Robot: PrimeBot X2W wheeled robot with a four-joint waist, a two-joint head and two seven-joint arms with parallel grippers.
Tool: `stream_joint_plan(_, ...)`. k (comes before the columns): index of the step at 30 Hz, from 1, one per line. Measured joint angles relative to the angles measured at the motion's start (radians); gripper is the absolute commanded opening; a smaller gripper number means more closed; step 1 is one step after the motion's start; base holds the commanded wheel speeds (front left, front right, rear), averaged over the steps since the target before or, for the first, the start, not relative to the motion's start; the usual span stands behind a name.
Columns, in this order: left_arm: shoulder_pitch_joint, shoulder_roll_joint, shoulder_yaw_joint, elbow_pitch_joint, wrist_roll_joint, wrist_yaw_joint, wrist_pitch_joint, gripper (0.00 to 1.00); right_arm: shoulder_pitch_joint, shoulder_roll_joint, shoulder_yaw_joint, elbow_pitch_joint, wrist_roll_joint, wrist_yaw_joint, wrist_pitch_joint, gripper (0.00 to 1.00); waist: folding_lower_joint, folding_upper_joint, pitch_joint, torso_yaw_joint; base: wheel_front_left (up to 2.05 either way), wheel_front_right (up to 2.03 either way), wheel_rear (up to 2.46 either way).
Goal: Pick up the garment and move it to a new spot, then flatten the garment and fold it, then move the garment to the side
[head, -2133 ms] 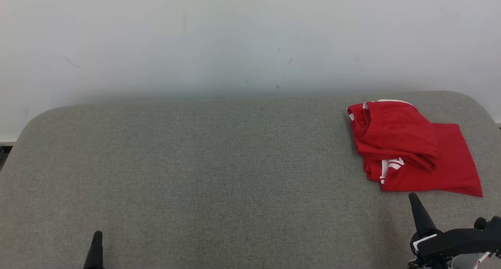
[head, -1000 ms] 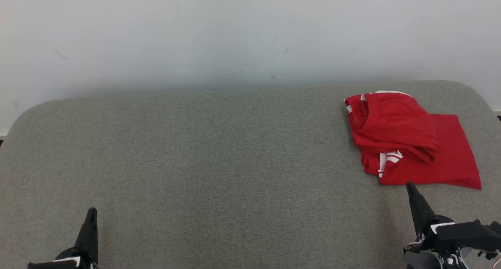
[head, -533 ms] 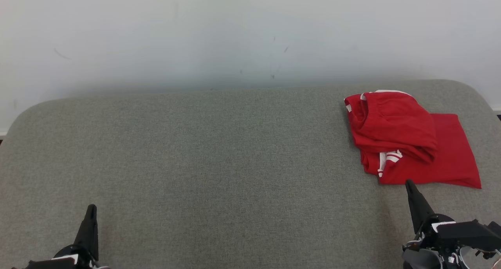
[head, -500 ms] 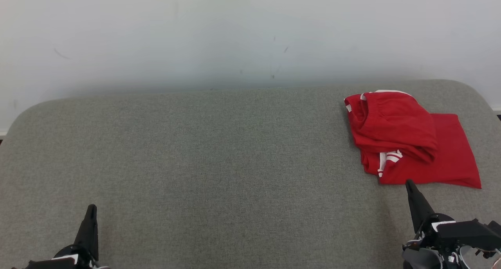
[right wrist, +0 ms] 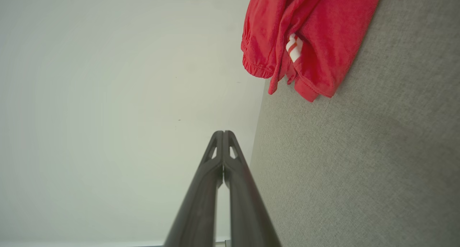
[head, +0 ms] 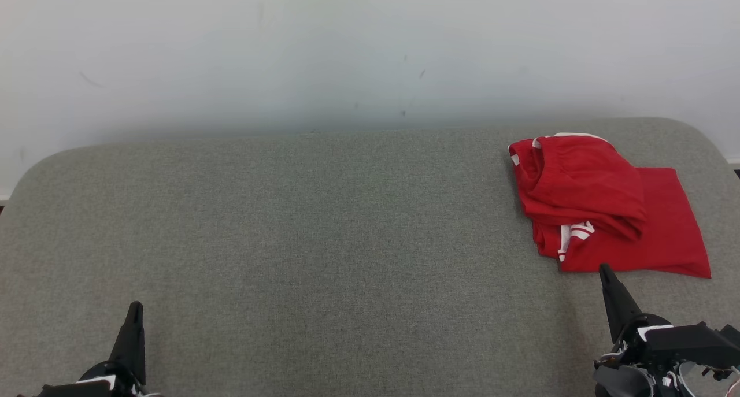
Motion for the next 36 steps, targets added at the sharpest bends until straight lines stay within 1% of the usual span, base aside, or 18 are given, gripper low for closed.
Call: stream_joint_plan(36, 0.000, 0.000, 0.000, 0.000, 0.000, 0.000, 0.000, 0.00, 0.000, 0.000, 0.000, 0.000, 0.000, 0.000, 0.000, 0.00, 0.0000, 0.0000, 0.000, 0.000, 0.00, 0.00, 0.00)
